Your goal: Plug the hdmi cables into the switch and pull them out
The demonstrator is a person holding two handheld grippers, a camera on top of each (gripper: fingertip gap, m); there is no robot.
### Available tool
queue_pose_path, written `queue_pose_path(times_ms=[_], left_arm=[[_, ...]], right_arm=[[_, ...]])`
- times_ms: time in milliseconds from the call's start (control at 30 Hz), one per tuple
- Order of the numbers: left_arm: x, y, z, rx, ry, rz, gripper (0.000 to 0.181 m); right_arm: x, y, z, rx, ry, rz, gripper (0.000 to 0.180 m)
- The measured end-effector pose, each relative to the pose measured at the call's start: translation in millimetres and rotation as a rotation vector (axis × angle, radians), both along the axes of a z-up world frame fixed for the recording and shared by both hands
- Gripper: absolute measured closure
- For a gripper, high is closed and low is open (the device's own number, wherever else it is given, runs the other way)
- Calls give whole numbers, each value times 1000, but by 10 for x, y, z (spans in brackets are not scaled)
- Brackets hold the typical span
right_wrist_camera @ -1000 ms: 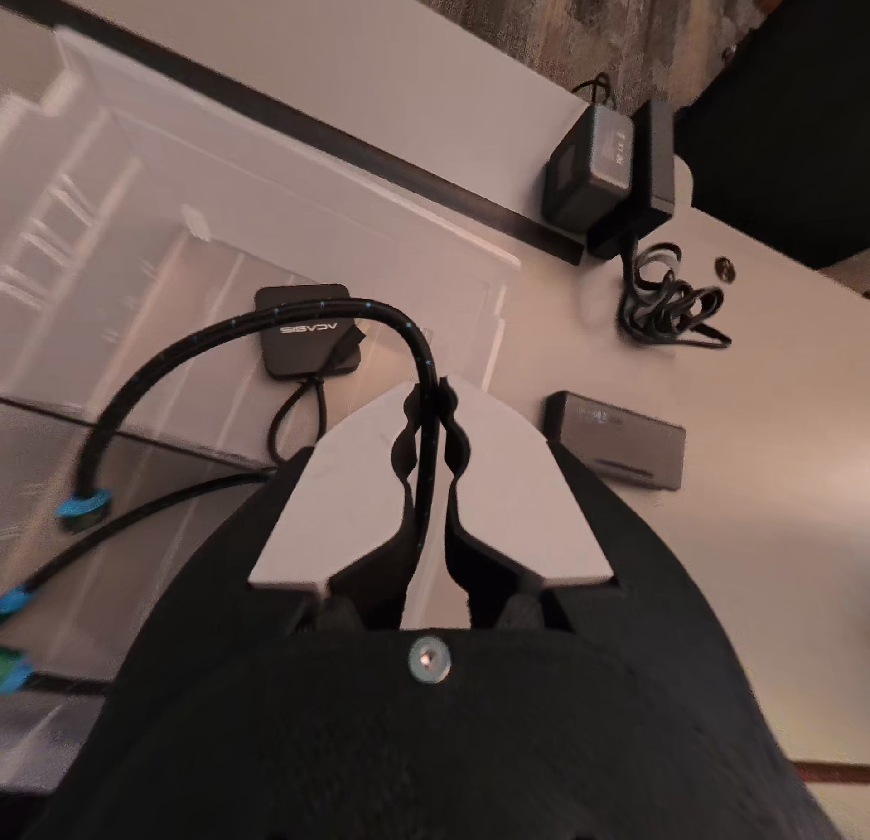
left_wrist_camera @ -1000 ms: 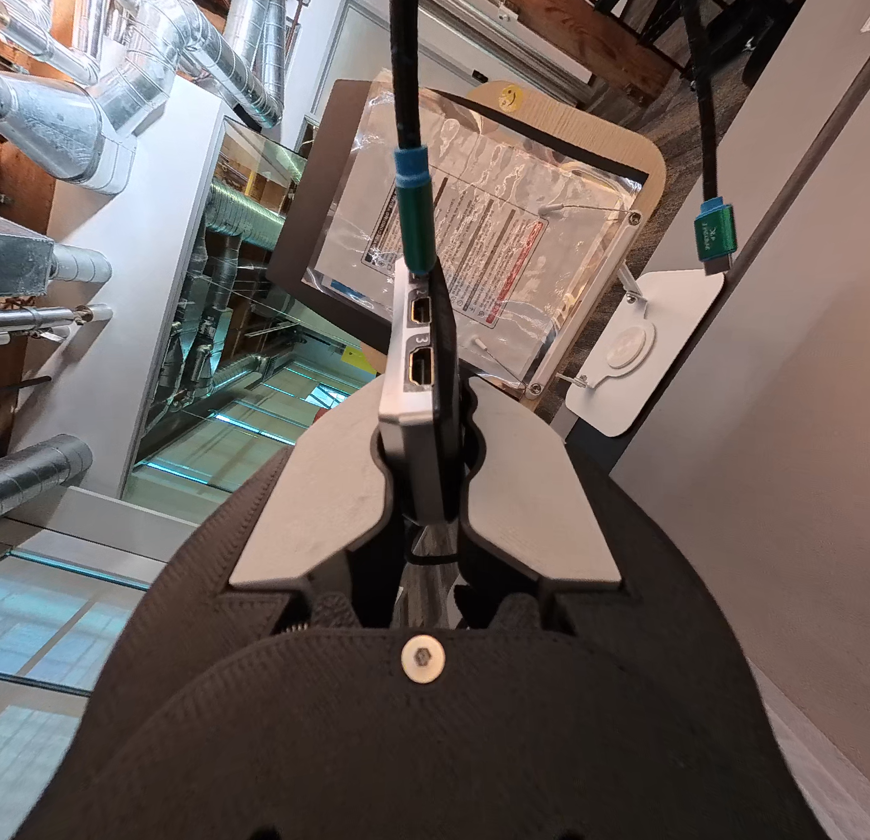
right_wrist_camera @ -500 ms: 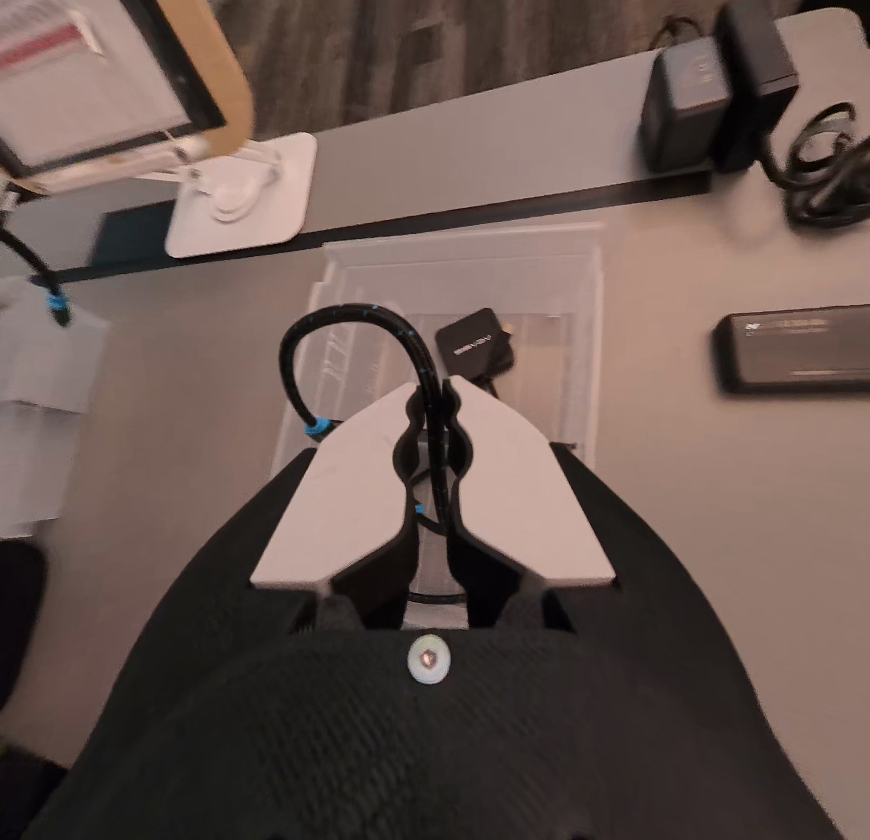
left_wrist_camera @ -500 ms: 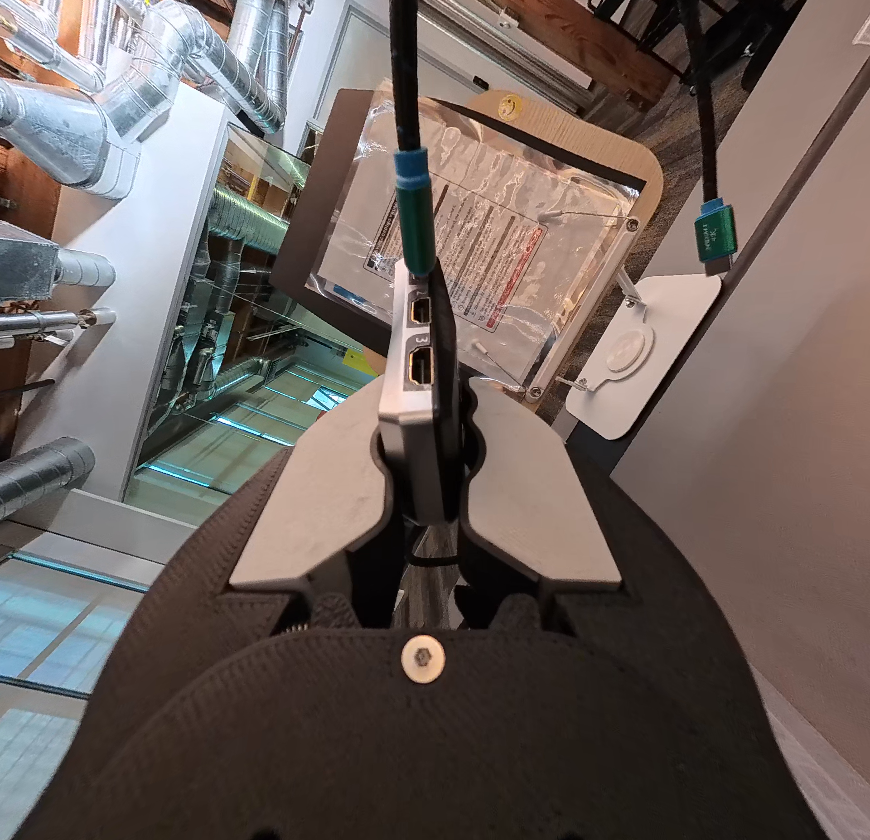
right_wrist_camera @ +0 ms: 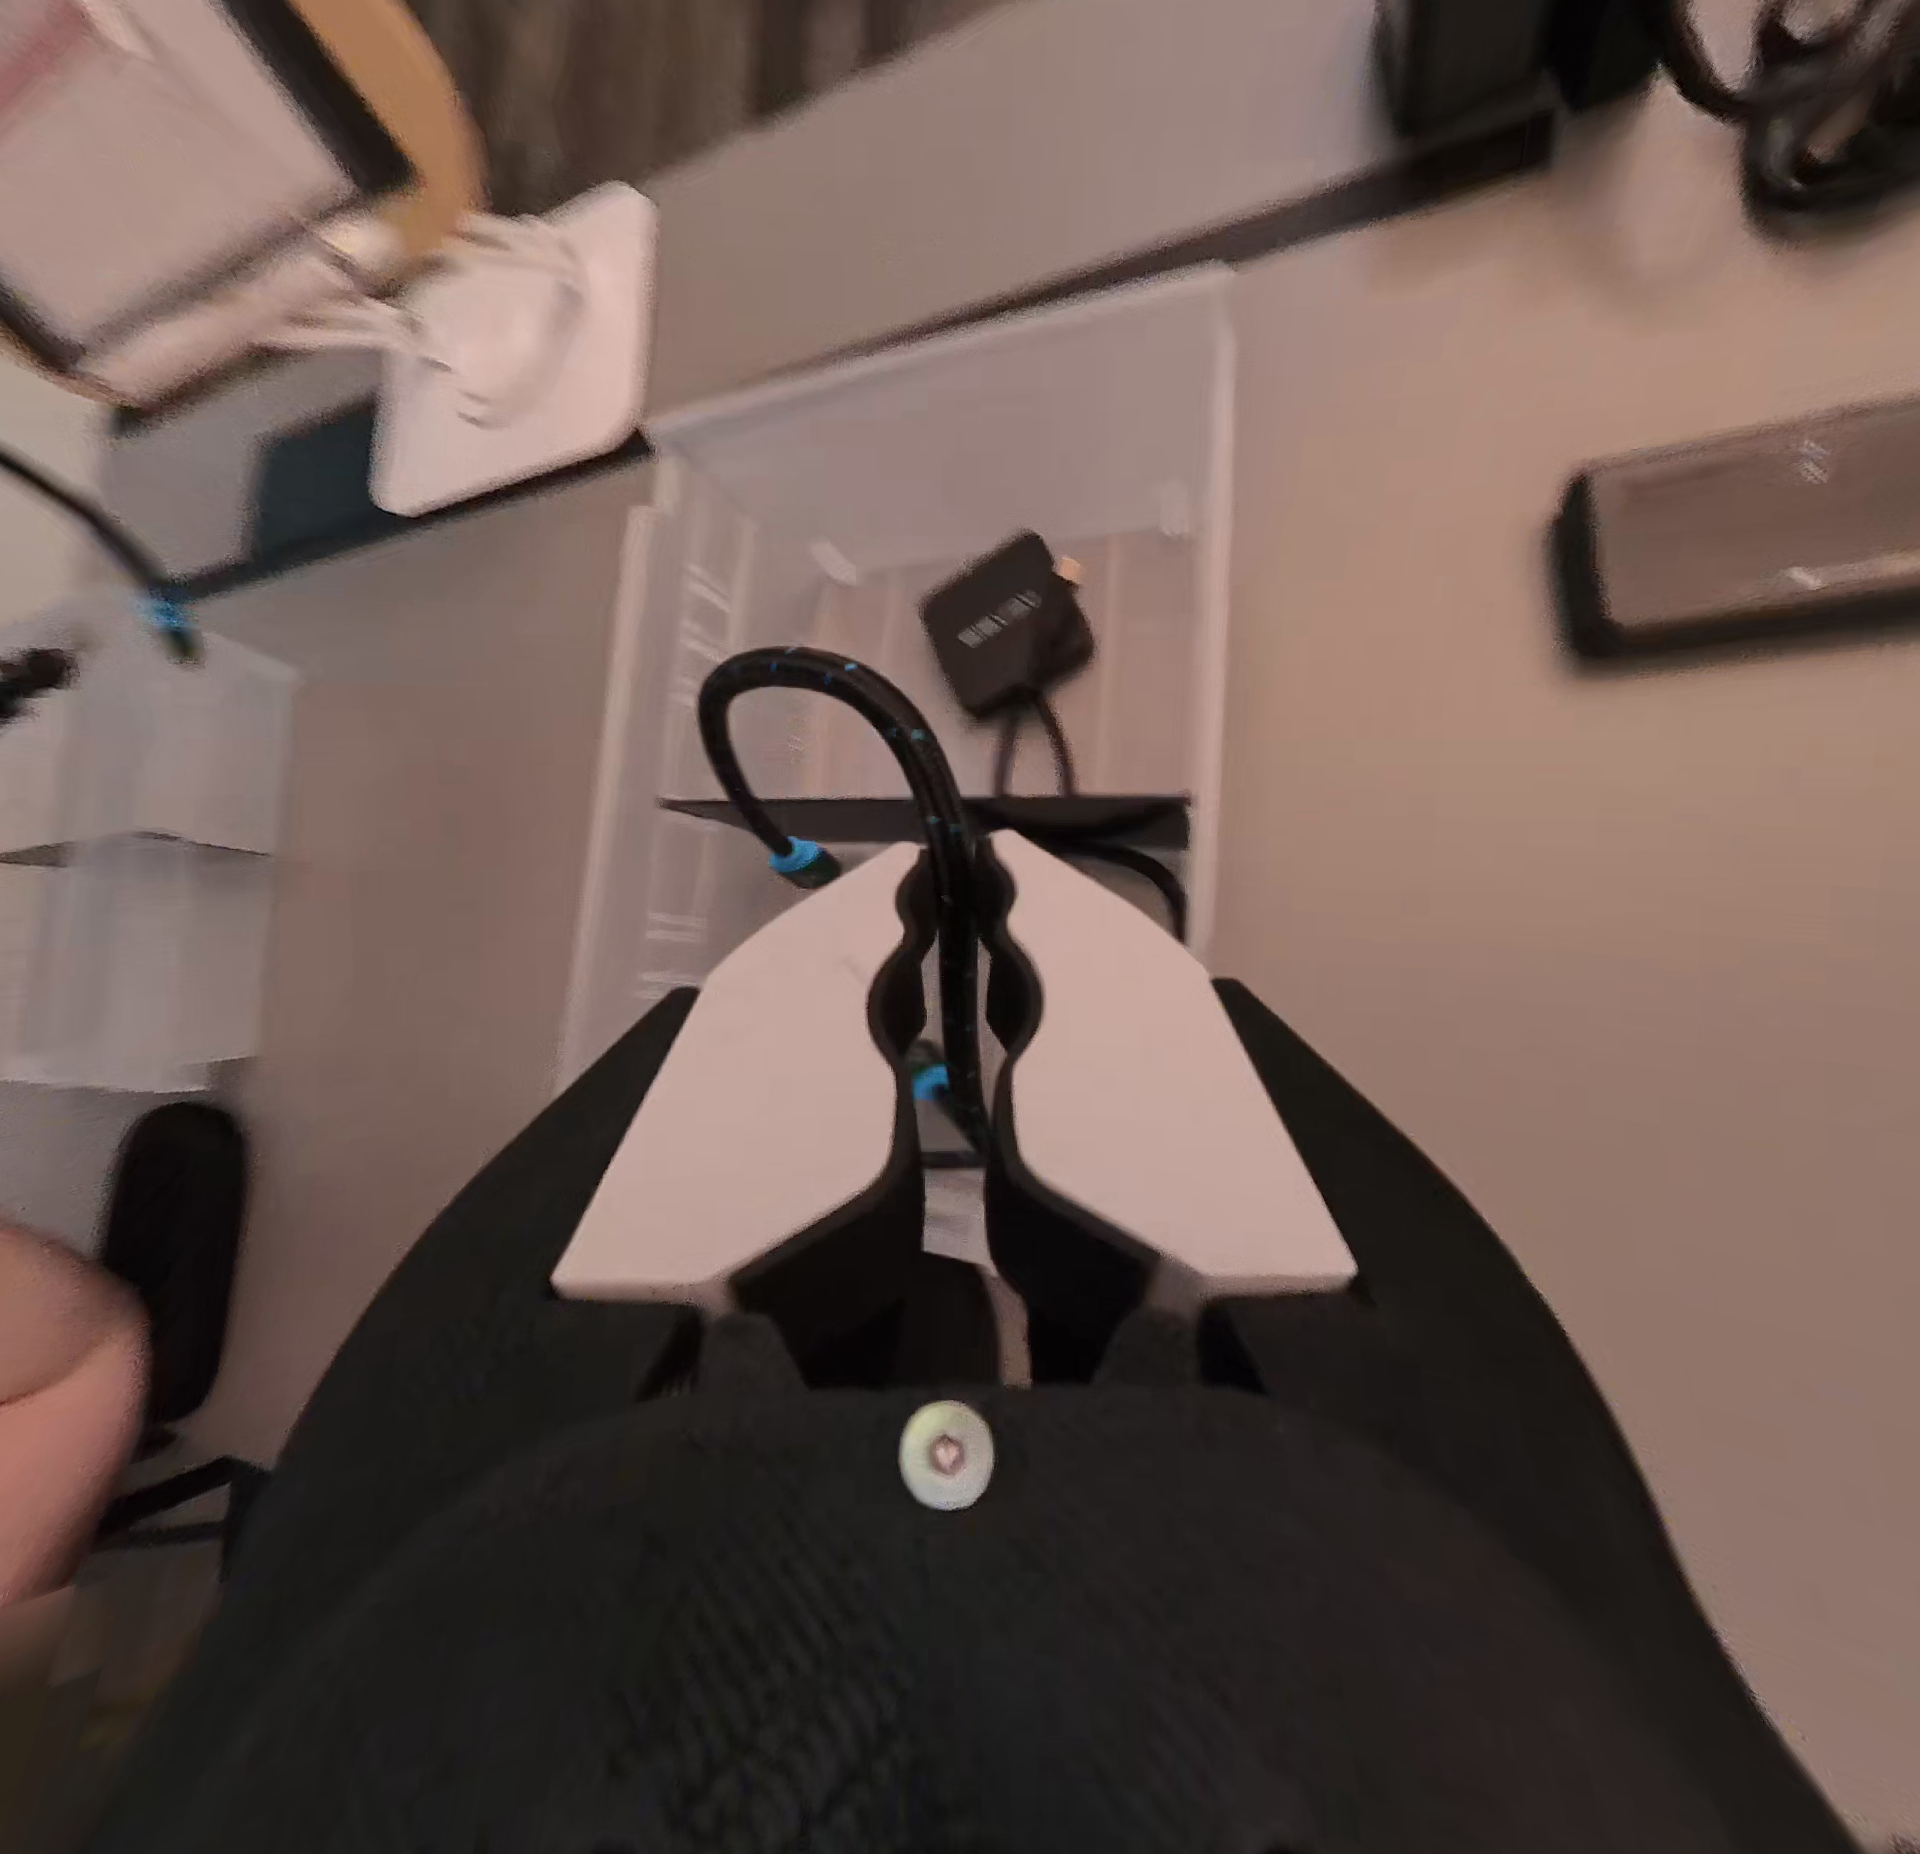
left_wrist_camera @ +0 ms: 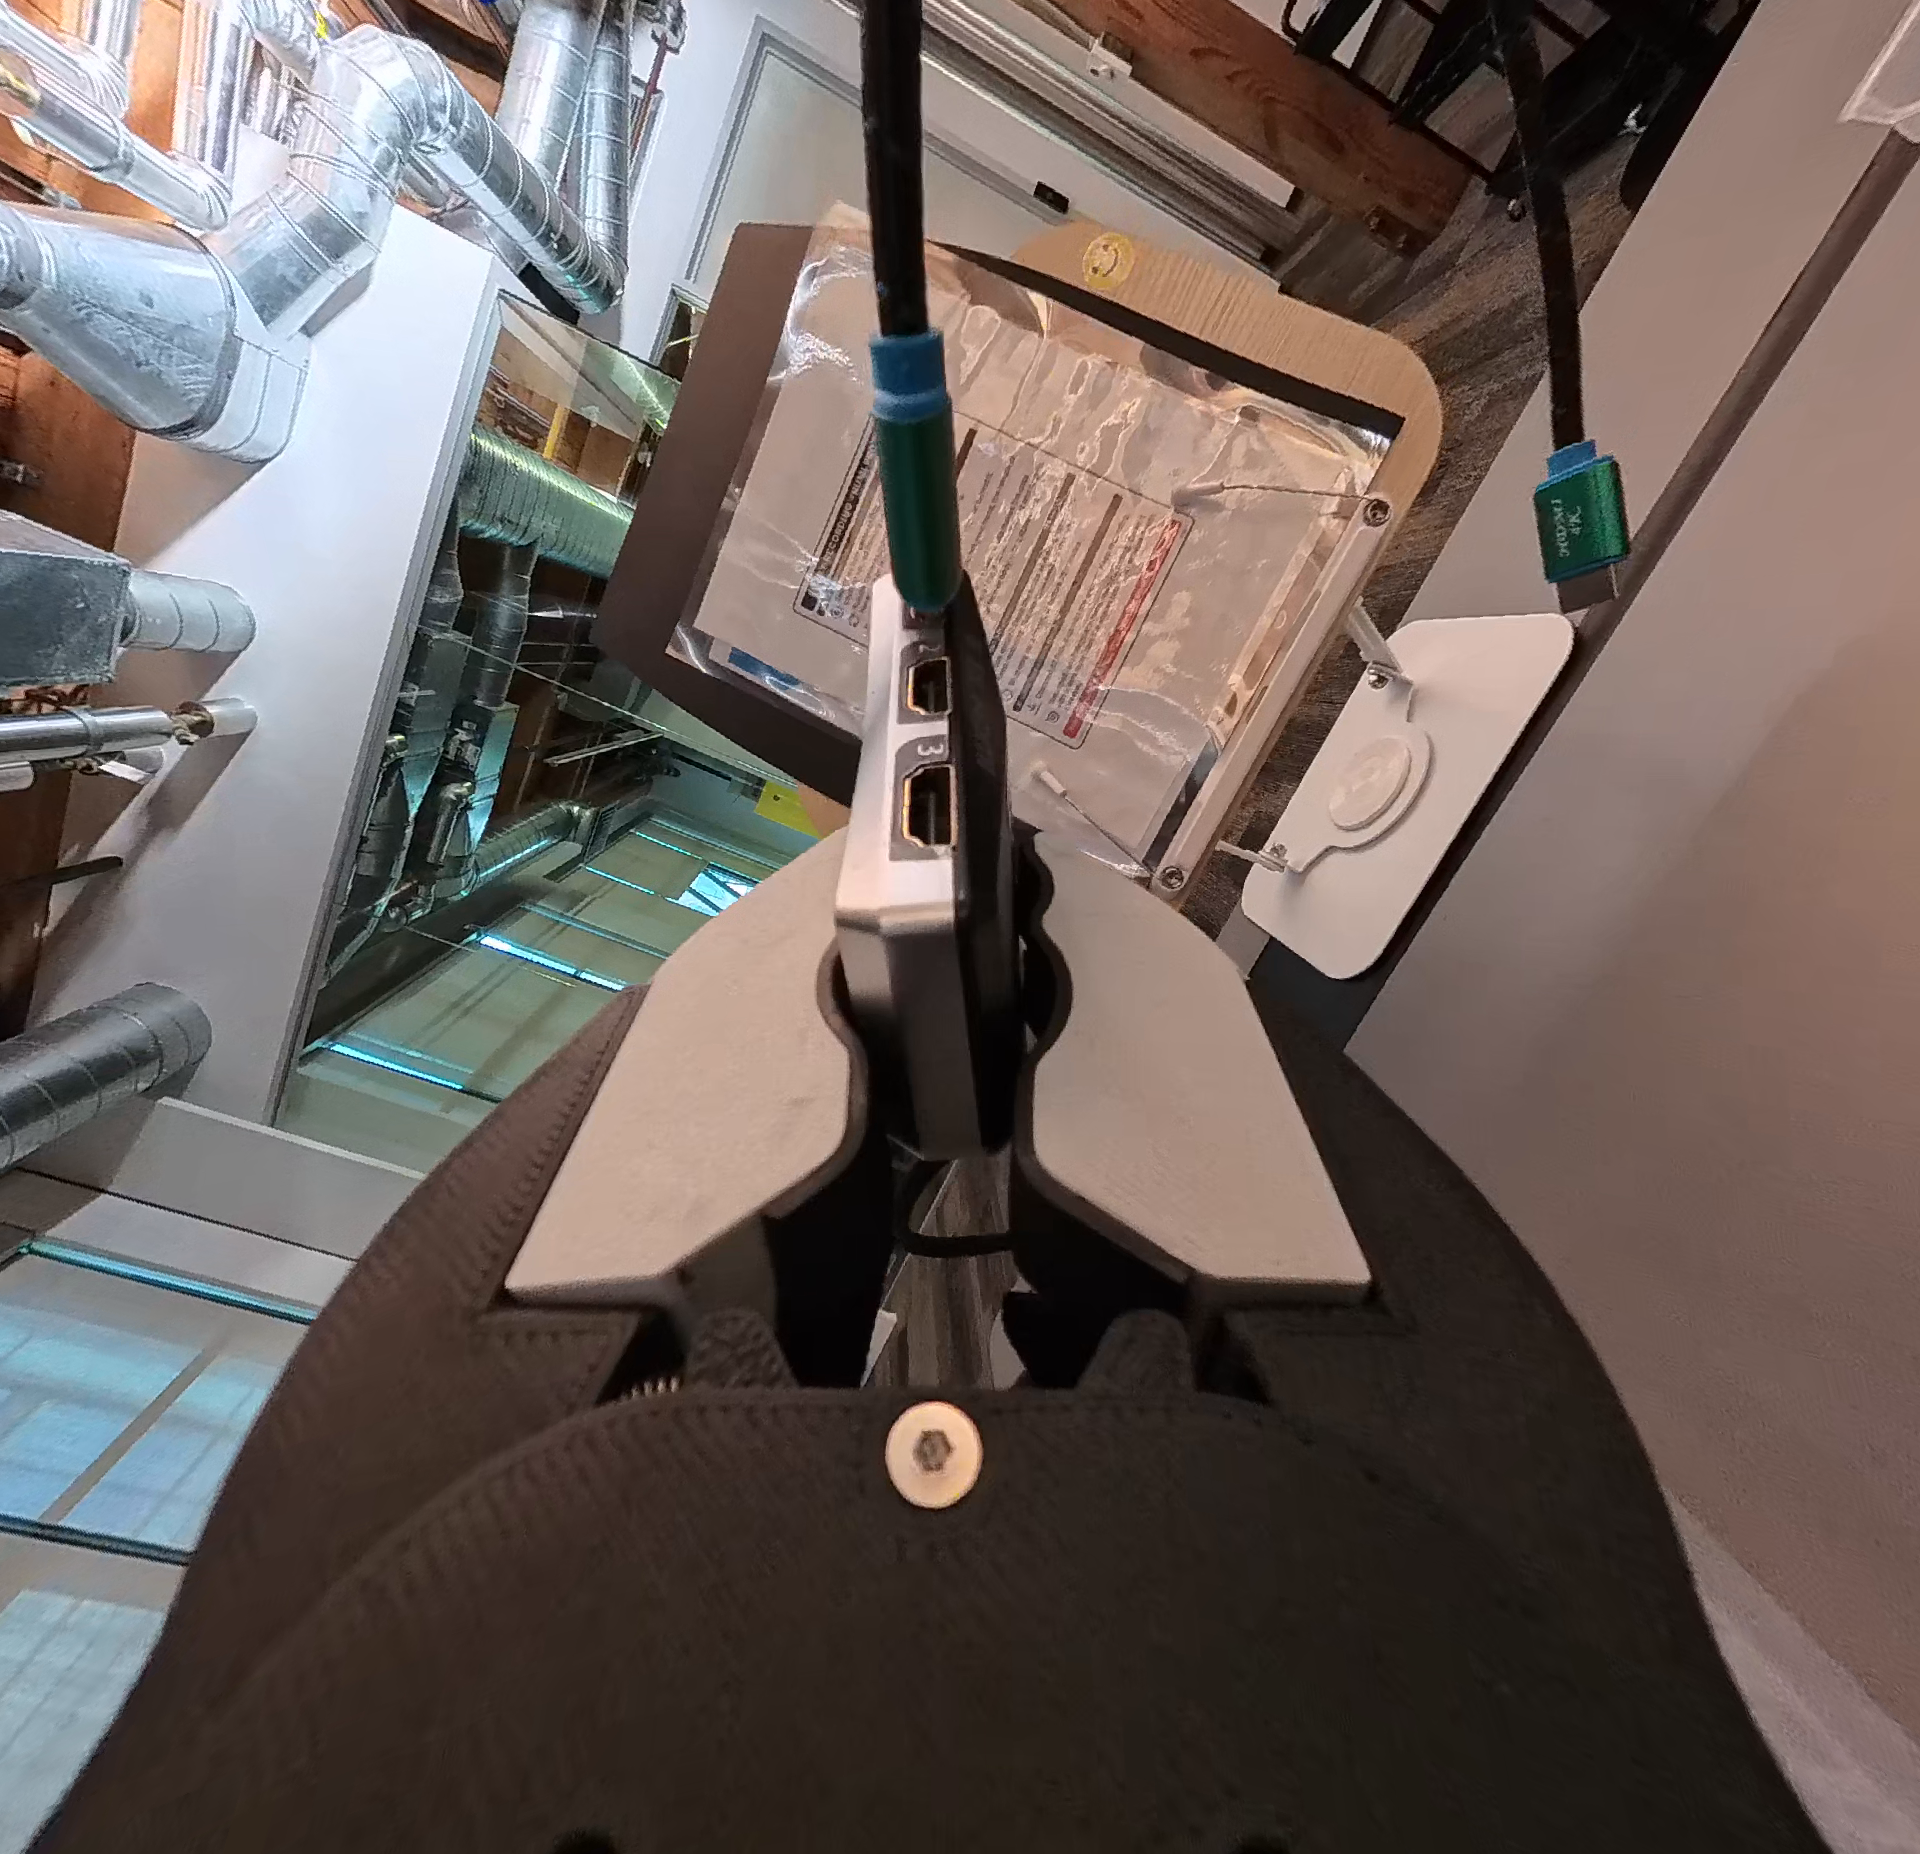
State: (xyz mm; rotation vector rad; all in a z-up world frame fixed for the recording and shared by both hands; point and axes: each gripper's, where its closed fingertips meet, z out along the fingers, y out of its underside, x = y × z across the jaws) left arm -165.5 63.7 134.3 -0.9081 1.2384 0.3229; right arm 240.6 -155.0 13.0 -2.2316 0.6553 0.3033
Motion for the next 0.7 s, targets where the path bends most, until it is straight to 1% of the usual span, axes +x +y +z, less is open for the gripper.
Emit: queue_pose_path(times_ms=[100, 167, 367, 467, 533, 633, 700], left_arm=[[7, -6, -5, 1, 4, 1, 159], [12, -8, -5, 2, 4, 1, 159], [32, -27, -19, 4, 12, -1, 159], [40, -39, -19, 2, 12, -6, 159], [47, -47, -21, 0, 12, -10, 159], [61, -59, -29, 1, 15, -13, 159], [71, -66, -34, 3, 18, -15, 159]], right_arm=[[-131, 39, 312, 150, -15, 50, 173], [-252, 38, 467, 215, -15, 89, 173], [-372, -36, 486, 153, -91, 102, 173], [-416, -38, 381, 112, -63, 136, 173], [-394, -14, 245, 78, -9, 150, 173], [-328, -4, -63, -13, 87, 168, 173], [-195, -34, -264, -81, 130, 129, 173]])
